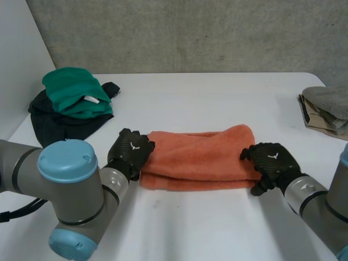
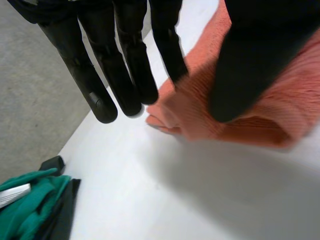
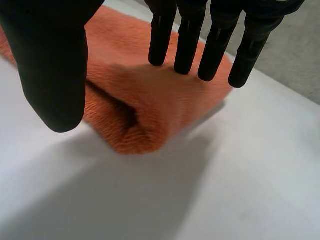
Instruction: Fold the laundry.
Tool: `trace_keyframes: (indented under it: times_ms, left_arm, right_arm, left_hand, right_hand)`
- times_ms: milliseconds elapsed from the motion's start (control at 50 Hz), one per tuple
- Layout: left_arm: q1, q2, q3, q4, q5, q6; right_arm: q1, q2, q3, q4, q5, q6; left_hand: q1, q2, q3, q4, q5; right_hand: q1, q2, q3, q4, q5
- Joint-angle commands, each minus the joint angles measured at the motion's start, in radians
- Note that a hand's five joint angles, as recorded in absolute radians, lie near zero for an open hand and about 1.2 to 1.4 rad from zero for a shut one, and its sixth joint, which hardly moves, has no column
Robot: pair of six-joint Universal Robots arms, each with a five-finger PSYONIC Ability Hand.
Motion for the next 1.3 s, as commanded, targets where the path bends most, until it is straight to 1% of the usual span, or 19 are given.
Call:
trace_keyframes:
  times_ms: [20, 80, 100, 120, 220, 320, 400, 480, 560, 640, 680, 700, 720, 780, 880, 1000, 1060, 1180, 1300]
  left_arm:
    - [-0.023, 0.041, -0.038, -0.018, 0.018, -0.028]
    - [-0.026, 0.066, -0.047, -0.021, 0.006, -0.048]
    - [-0.025, 0.083, -0.054, -0.021, -0.002, -0.062]
    - [-0.025, 0.092, -0.057, -0.021, -0.006, -0.07]
    - [-0.016, 0.155, -0.081, -0.024, -0.014, -0.108]
    - [0.01, 0.236, -0.118, -0.022, -0.003, -0.134]
    - [0.026, 0.279, -0.136, -0.022, 0.014, -0.148]
    - [0.044, 0.301, -0.147, -0.022, 0.021, -0.166]
    - [0.061, 0.305, -0.152, -0.022, 0.018, -0.191]
    - [0.075, 0.301, -0.153, -0.022, 0.018, -0.223]
    - [0.076, 0.299, -0.149, -0.022, 0.018, -0.235]
    - [0.078, 0.298, -0.147, -0.022, 0.017, -0.244]
    - [0.079, 0.295, -0.141, -0.019, 0.017, -0.258]
    - [0.078, 0.29, -0.121, -0.016, 0.017, -0.283]
    - [0.064, 0.258, -0.037, -0.018, 0.014, -0.346]
    - [0.001, 0.194, 0.081, -0.035, 0.018, -0.39]
    - [-0.052, 0.137, 0.149, -0.058, 0.023, -0.406]
    - [-0.155, -0.03, 0.302, -0.103, 0.037, -0.43]
    - [-0.192, -0.191, 0.439, -0.18, 0.009, -0.436]
  right_arm:
    - [0.035, 0.095, -0.04, -0.06, 0.036, 0.001]
    - [0.043, 0.117, -0.053, -0.081, 0.07, -0.002]
    - [0.041, 0.125, -0.06, -0.1, 0.103, -0.008]
    - [0.038, 0.125, -0.063, -0.109, 0.123, -0.013]
    - [0.014, 0.06, -0.047, -0.141, 0.251, -0.095]
    - [-0.006, -0.009, -0.039, -0.16, 0.251, -0.306]
    - [0.072, -0.026, -0.072, -0.169, 0.242, -0.448]
    - [0.223, -0.017, -0.119, -0.216, 0.214, -0.516]
    - [0.418, 0.066, -0.125, -0.331, 0.095, -0.557]
    - [0.507, 0.167, -0.115, -0.377, -0.033, -0.602]
    - [0.523, 0.2, -0.126, -0.368, -0.041, -0.626]
    - [0.529, 0.21, -0.135, -0.359, -0.036, -0.636]
    - [0.536, 0.212, -0.154, -0.336, -0.021, -0.636]
    - [0.529, 0.192, -0.172, -0.312, 0.016, -0.575]
    - [0.443, 0.062, -0.197, -0.273, 0.111, -0.129]
    - [0.296, -0.044, -0.215, -0.135, 0.102, 0.324]
    - [0.225, -0.024, -0.263, -0.025, 0.071, 0.395]
    - [0.144, 0.112, -0.404, 0.205, 0.059, 0.354]
    - [0.122, 0.233, -0.523, 0.322, 0.031, 0.361]
  left_hand:
    - [-0.556, -0.628, -0.63, -0.632, -0.618]
    - [-0.59, -0.662, -0.664, -0.665, -0.652]
    - [-0.59, -0.662, -0.664, -0.665, -0.652]
    - [-0.59, -0.662, -0.664, -0.665, -0.652]
    - [-0.59, -0.662, -0.664, -0.665, -0.652]
    - [-0.59, -0.662, -0.664, -0.665, -0.652]
    - [-0.59, -0.662, -0.664, -0.665, -0.652]
    - [-0.59, -0.662, -0.664, -0.665, -0.652]
    - [-0.59, -0.662, -0.664, -0.665, -0.652]
    - [-0.59, -0.662, -0.664, -0.665, -0.652]
    - [-0.59, -0.662, -0.664, -0.665, -0.652]
    - [-0.59, -0.662, -0.664, -0.665, -0.652]
    - [-0.59, -0.662, -0.664, -0.665, -0.652]
    - [-0.59, -0.662, -0.664, -0.665, -0.652]
    - [-0.59, -0.662, -0.664, -0.665, -0.652]
    - [-0.59, -0.662, -0.664, -0.665, -0.652]
    - [-0.59, -0.662, -0.664, -0.665, -0.652]
    - [-0.59, -0.662, -0.664, -0.665, -0.652]
    - [-0.59, -0.662, -0.664, -0.665, -0.652]
  right_hand:
    - [0.159, 0.163, 0.156, 0.152, 0.144]
    - [0.419, 0.423, 0.417, 0.412, 0.405]
    - [0.9, 0.905, 0.898, 0.894, 0.886]
    - [0.905, 0.909, 0.903, 0.899, 0.891]
    - [0.905, 0.909, 0.903, 0.899, 0.891]
    - [0.905, 0.909, 0.903, 0.899, 0.891]
    - [0.905, 0.909, 0.903, 0.899, 0.891]
    - [0.905, 0.909, 0.903, 0.899, 0.891]
    - [0.905, 0.909, 0.903, 0.899, 0.891]
    - [0.905, 0.909, 0.903, 0.899, 0.891]
    - [0.905, 0.909, 0.903, 0.899, 0.891]
    - [0.812, 0.816, 0.809, 0.805, 0.797]
    - [0.325, 0.33, 0.323, 0.319, 0.311]
    - [-0.312, -0.308, -0.314, -0.319, -0.326]
    - [-0.317, -0.312, -0.319, -0.323, -0.331]
    - [-0.317, -0.312, -0.319, -0.323, -0.331]
    - [-0.317, -0.312, -0.319, -0.323, -0.331]
    - [-0.317, -0.312, -0.319, -0.323, -0.331]
    - [-0.317, -0.312, -0.319, -0.323, -0.331]
